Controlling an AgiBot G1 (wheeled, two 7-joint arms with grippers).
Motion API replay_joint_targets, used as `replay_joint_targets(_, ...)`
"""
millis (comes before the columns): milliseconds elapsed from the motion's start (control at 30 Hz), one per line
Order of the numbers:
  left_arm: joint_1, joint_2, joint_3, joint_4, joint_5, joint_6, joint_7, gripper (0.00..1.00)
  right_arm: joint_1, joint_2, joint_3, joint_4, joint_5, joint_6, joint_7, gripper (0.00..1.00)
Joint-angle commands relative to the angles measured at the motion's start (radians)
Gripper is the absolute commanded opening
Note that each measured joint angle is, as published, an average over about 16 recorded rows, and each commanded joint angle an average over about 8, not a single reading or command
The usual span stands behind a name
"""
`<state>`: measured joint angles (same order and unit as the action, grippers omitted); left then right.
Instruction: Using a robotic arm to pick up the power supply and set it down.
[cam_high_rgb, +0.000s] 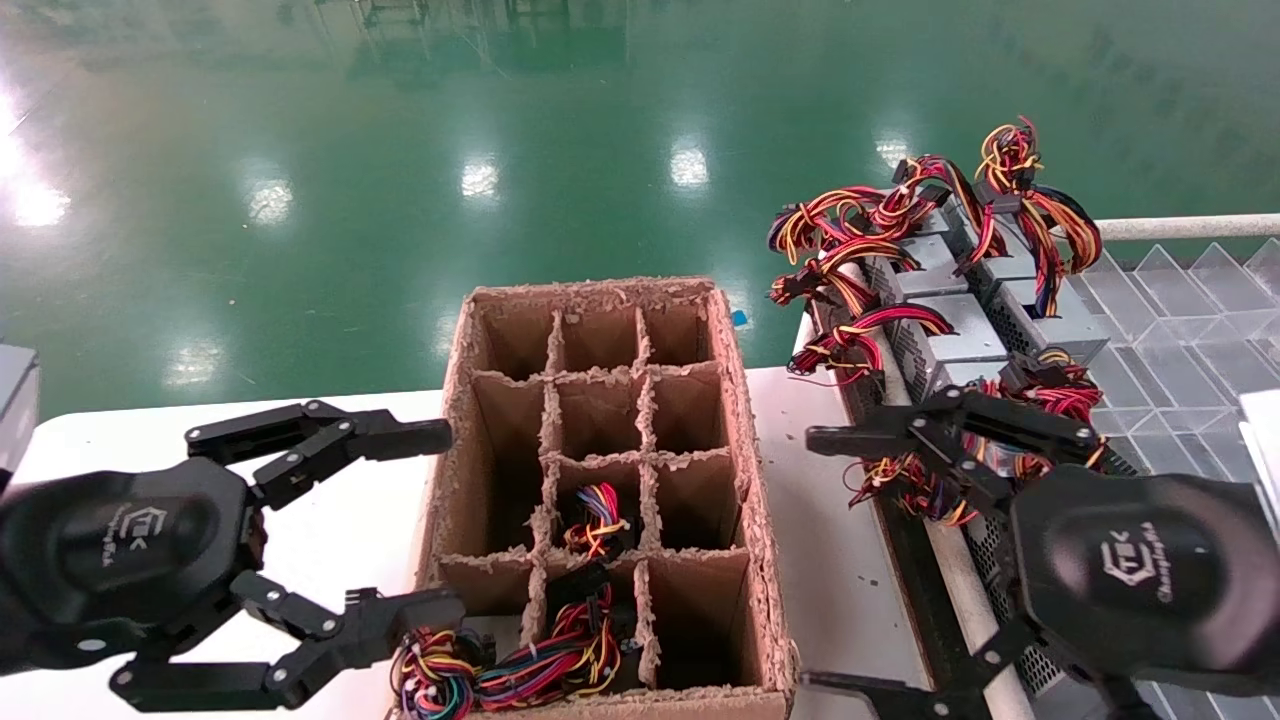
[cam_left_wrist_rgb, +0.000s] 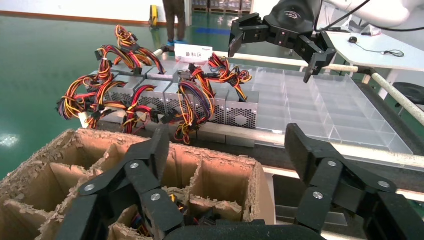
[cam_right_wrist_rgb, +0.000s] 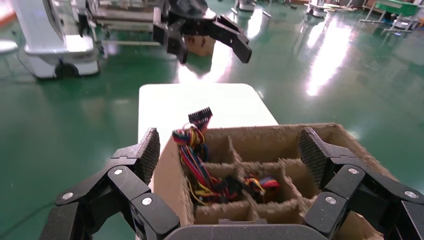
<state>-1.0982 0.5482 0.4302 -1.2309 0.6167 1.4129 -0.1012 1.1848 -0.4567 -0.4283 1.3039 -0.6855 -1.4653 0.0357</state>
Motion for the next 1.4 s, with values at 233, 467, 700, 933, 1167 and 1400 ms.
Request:
replay_joint_targets(233,0.000,0.000,0.000,0.000,0.000,0.000,0.000,1.00,-0.060,-0.084,0.081,-0.011,-0.024,-0.016,0.082,1.00)
replay_joint_targets(467,0.000,0.000,0.000,0.000,0.000,0.000,0.000,1.00,-0.106,-0.149,0.143,-0.019,-0.043,-0.029,0.146,1.00)
replay_joint_targets(700,0.000,0.000,0.000,0.000,0.000,0.000,0.000,1.00,-0.125,-0.174,0.168,-0.023,-0.052,-0.035,0.164,1.00)
replay_joint_targets(933,0.000,0.000,0.000,0.000,0.000,0.000,0.000,1.00,-0.119,-0.166,0.161,-0.022,-0.051,-0.034,0.158,1.00)
replay_joint_targets(1167,0.000,0.000,0.000,0.000,0.000,0.000,0.000,1.00,-0.115,-0.161,0.155,-0.021,-0.048,-0.032,0.155,1.00)
replay_joint_targets(1400,0.000,0.000,0.000,0.000,0.000,0.000,0.000,1.00,-0.113,-0.158,0.152,-0.021,-0.047,-0.031,0.153,1.00)
